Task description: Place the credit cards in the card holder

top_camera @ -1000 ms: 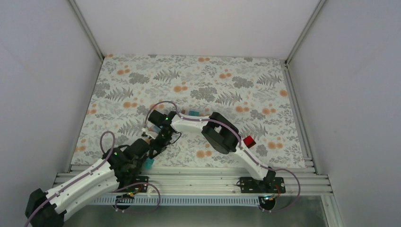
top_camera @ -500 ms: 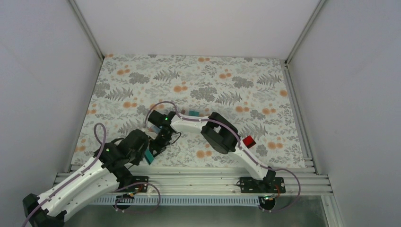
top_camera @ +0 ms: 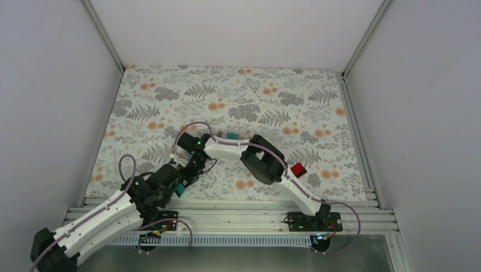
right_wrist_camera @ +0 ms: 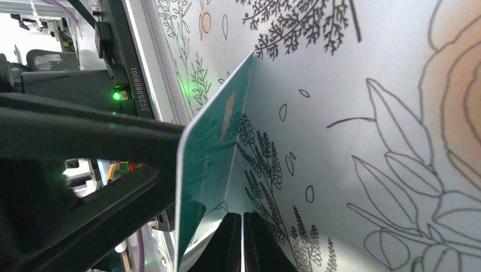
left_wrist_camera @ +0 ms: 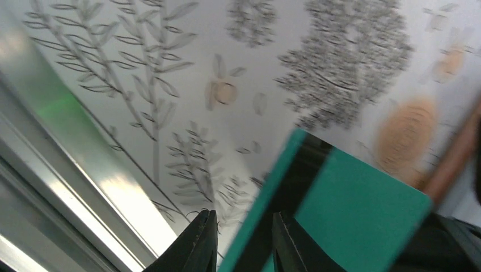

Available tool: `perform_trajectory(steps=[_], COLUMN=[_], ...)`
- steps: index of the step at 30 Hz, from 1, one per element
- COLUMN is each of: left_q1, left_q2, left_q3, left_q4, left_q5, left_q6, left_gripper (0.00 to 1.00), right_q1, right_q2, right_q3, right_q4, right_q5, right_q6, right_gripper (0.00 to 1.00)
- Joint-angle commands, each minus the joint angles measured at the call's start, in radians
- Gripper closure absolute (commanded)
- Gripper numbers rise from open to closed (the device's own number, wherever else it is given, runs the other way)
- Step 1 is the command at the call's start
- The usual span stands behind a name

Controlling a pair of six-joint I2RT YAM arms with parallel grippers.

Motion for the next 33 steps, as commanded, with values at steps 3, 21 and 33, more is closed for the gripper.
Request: perform_trajectory(steps=[3,21,33], left_q1=[0.000,0.001,0.005], left_q2=[0.006,-0.011,0.053], left_q3=[-0.062,-0.121,-0.103], left_q4=[0.010,0.179,0.313], left_q5=[0.026,0.076,0.119], left_q6=[-0.026,0.020,0.095], left_gripper=[0.75,0.57,0.33], right_q1=[-0.009,-0.079,-0.121], right_q2=[0.018,-0.063,-0.083], right_q3=[-0.057,-0.112,-0.131], right_q4=[0.036,0.103,0.126], right_q5=[0.070,-0.003,0.031], right_q6=[0.035,0.083,0.134], right_gripper=[0.96,0.91,0.92])
